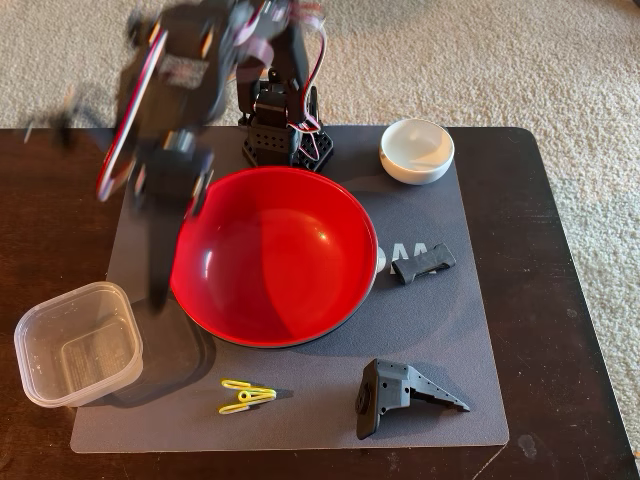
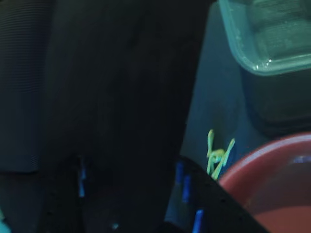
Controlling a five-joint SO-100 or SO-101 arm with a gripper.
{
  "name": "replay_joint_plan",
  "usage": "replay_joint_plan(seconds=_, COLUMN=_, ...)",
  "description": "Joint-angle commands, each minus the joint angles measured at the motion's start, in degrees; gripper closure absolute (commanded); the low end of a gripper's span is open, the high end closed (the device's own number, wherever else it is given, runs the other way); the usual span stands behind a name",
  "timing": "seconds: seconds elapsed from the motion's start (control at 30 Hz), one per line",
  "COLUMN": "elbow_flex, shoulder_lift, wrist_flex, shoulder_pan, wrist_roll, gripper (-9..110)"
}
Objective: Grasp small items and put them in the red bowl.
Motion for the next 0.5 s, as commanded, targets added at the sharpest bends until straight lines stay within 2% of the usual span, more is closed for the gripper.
replay_joint_plan(seconds=0.0, elbow_flex=-17.0, shoulder_lift=-12.1, wrist_flex=4.0, shoulder_pan=0.4, wrist_roll=-0.2, gripper=75)
replay_joint_plan(seconds=0.2, elbow_flex=-27.0, shoulder_lift=-25.0, wrist_flex=6.3, shoulder_pan=-0.6, wrist_roll=4.8, gripper=75)
replay_joint_plan(seconds=0.47, elbow_flex=-27.6, shoulder_lift=-32.1, wrist_flex=9.2, shoulder_pan=-4.8, wrist_roll=12.9, gripper=76)
